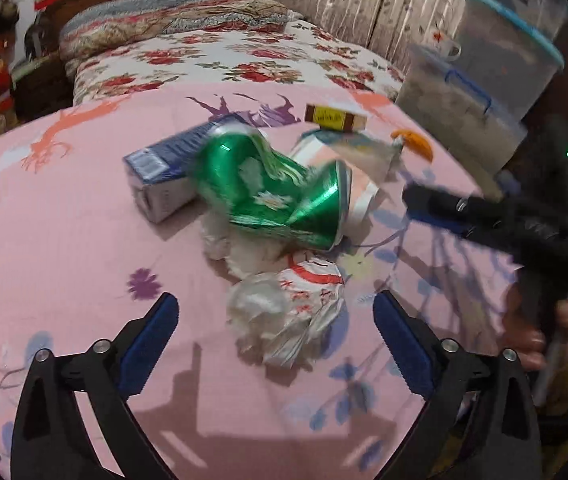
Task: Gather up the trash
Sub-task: 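Grasp the crumpled white paper ball with the left gripper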
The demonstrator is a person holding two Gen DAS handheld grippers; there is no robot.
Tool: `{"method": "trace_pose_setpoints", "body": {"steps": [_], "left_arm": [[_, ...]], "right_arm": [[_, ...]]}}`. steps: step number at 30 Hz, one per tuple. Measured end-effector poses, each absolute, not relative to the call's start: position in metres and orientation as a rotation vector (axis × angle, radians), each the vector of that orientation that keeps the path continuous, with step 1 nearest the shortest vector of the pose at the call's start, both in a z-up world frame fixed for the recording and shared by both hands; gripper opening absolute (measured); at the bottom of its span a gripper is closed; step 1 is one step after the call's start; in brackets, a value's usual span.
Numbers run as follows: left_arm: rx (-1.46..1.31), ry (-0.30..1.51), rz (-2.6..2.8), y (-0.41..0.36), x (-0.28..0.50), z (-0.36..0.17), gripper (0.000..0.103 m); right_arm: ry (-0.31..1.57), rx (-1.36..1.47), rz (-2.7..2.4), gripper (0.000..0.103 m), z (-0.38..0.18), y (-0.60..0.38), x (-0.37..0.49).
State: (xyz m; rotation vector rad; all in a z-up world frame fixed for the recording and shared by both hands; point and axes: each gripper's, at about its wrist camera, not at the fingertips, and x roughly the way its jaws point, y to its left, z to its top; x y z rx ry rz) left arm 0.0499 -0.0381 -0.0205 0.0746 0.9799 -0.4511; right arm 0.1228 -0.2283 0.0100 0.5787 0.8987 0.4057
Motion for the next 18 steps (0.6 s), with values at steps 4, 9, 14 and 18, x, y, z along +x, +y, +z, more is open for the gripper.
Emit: {"method": "trace_pose_setpoints", "body": {"steps": [4,9,14,18], "left_arm": [[0.121,1.011,-0.475,-0.043,0.043,-0.037,0.054],[0.023,0.99,-0.485,0.018,0.016,-0.026,0.05],[-0.1,1.004,-0.443,0.067,0.01,-0.025,0.05],[-0.122,0.984,-0.416,0.08,0.013,-0.021,0.051]], "right_arm": [[0.895,0.537,0.398,0.065,0.023,-0.215,0.121],[0.883,0.5,0.399,0.067,0.026,-0.206,0.113],[0.881,0.387,0.365,0.069,0.026,-0.184,0.122],[0.852,0.264,0.369,0.076,0.04,-0.162,0.125]]}}
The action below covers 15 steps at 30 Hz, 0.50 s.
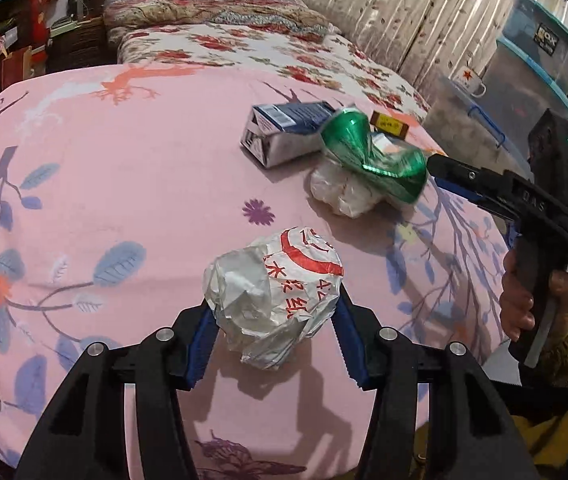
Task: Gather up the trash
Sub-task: 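Grasp the crumpled white paper ball with the left gripper, then grasp the crushed green can with the right gripper while the left holds paper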
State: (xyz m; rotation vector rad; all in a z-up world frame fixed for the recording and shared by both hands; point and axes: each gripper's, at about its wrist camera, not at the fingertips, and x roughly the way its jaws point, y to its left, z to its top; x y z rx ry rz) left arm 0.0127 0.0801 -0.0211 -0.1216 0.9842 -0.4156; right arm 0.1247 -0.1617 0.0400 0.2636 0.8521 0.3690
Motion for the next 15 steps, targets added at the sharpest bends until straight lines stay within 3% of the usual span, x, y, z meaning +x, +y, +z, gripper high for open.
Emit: {"method": "trace_pose_setpoints", "body": {"steps": [5,6,7,9,15], "left_arm": [[-0.151,0.963,-0.446,0.082,0.016,-0.016,0.051],[-0.154,0.961,-0.454,0.08,0.017,-0.016,0.051],[-0.157,0.955,-0.464,0.079,0.017,-0.014,0.051],[-0.155,0.942,-0.483,0.073,0.015,-0.011,0.051],[-0.147,0.959,-0.521,0.065,0.019,-0.013,0.051]], "right_arm": [[0.88,0.105,0.422,0.077,0.06,-0.14,0.153],[0.893,0.093,0.412,0.071,0.06,-0.141,0.162],[0.916,0.099,0.397,0.059,0.058,-0.145,0.171],[0.998,0.188,0.41,0.048,0.045,-0.156,0.18],[1.068,0.323,0.548,0.049,0.019,-0.147,0.112]]}}
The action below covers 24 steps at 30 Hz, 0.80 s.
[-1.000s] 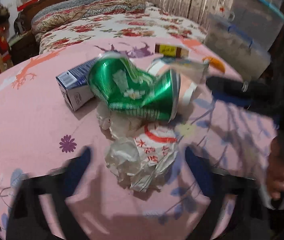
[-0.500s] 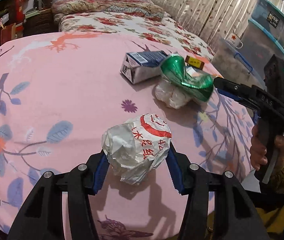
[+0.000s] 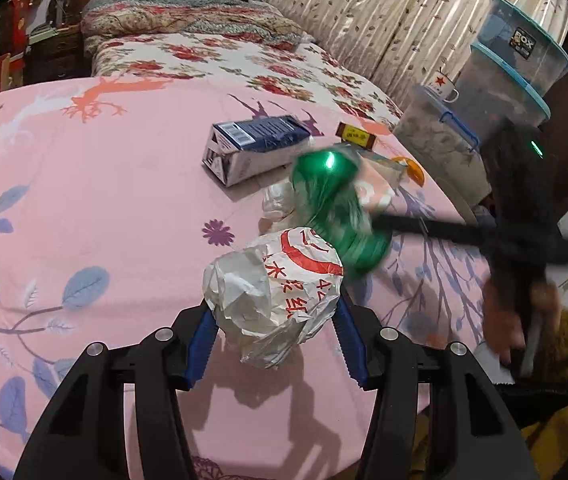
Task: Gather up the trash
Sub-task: 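Grasp the crushed green can with the right gripper while the left holds paper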
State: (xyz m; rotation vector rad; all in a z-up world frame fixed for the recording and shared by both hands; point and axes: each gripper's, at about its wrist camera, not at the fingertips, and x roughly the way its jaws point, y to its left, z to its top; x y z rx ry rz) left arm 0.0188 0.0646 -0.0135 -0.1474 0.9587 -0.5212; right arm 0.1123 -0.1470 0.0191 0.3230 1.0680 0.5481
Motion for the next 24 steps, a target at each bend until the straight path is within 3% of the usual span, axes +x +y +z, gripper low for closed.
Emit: {"method": "trace_pose_setpoints", "body": {"steps": [13,24], "left_arm": [[-0.104,0.976,-0.464,0.06,0.022,-0.022,0.052],[-0.085,0.977,-0.41,0.062,0.022,-0.026,0.054]], "right_arm": [[0.963,0.499,0.449,0.05,0.015,-0.185,0.086],[0.953,0.603,0.391,0.06,0.0,-0.208,0.077]]}}
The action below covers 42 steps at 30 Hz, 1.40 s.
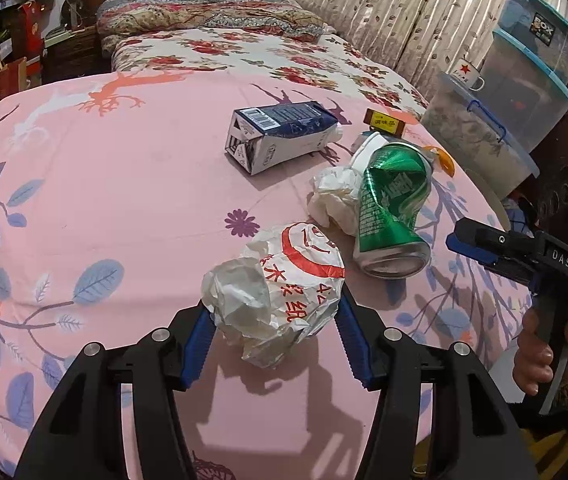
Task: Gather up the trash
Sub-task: 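Grasp the crushed green can with the right gripper while the left holds paper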
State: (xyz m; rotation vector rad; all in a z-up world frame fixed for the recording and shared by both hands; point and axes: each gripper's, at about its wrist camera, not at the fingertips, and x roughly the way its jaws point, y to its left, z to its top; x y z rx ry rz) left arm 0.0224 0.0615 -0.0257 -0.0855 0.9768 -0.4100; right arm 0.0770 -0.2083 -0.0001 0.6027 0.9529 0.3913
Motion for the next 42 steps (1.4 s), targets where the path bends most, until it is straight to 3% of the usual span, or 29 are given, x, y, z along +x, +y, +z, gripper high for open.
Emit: {"method": "trace_pose_setpoints", "body": {"steps": [18,28,42], "left_arm": [[-0.108,0.987,-0.359,0.071,0.025,-0.031,0.057],[-0.145,1.003,-0.332,0.078,0.029,-0.038,0.068],[-0.175,1.016,-0.341,0.084,0.031,-0.044,0.072]], "right_arm": [[0.968,0.658,0.386,0.063,-0.017,-0.212,0.079],[0.969,0.684,0.414,0.072,-0.029,-0.205,0.092],[0.92,0.701,0.562,0.07,-0.019,-0.179,0.105]]}}
